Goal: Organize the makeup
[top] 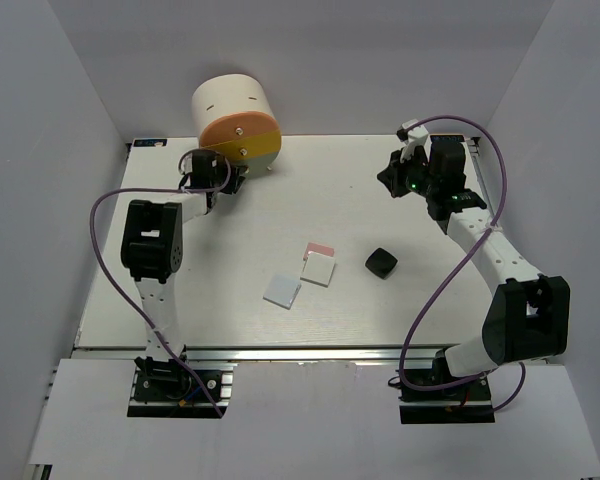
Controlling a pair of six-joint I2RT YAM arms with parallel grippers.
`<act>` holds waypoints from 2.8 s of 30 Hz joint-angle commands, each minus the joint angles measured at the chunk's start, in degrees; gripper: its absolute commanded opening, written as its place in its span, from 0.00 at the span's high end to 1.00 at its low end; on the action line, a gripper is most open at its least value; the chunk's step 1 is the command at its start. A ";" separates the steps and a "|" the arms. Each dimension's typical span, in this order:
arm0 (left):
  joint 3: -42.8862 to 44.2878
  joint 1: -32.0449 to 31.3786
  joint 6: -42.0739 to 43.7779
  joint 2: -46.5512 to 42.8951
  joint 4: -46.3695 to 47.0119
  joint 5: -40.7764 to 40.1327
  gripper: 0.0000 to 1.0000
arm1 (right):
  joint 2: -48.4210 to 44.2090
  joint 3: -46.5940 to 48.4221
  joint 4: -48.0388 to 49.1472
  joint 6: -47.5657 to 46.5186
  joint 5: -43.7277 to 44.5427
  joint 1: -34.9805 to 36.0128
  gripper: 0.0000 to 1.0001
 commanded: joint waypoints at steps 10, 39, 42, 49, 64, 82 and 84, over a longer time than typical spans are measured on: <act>4.10 0.28 -0.16 3.91 2.39 -1.17 0.54 | 0.23 0.34 2.52 0.38 0.08 -0.52 1.00; -16.19 -3.05 -1.74 -6.89 14.35 -1.79 0.88 | -0.56 -0.36 1.73 0.73 -0.80 -0.52 1.00; -19.00 -3.58 -1.30 -8.91 15.14 -1.52 0.89 | -1.00 -0.80 1.46 0.73 -1.15 -0.52 1.00; -26.47 -4.11 -0.69 -14.89 15.67 -1.61 0.90 | -1.79 -2.03 0.76 0.20 -2.21 -0.52 1.00; -28.68 -4.64 1.86 -19.37 12.68 0.06 0.39 | 0.93 0.86 -11.97 -10.16 -16.00 -0.26 0.37; -37.98 -4.64 19.44 -43.45 -6.02 -2.22 0.10 | 1.55 -8.27 -28.16 -17.73 11.14 7.21 0.11; -39.05 -4.64 21.02 -47.48 -7.88 -3.01 0.09 | 1.90 -8.89 -28.07 -17.73 12.37 8.61 0.11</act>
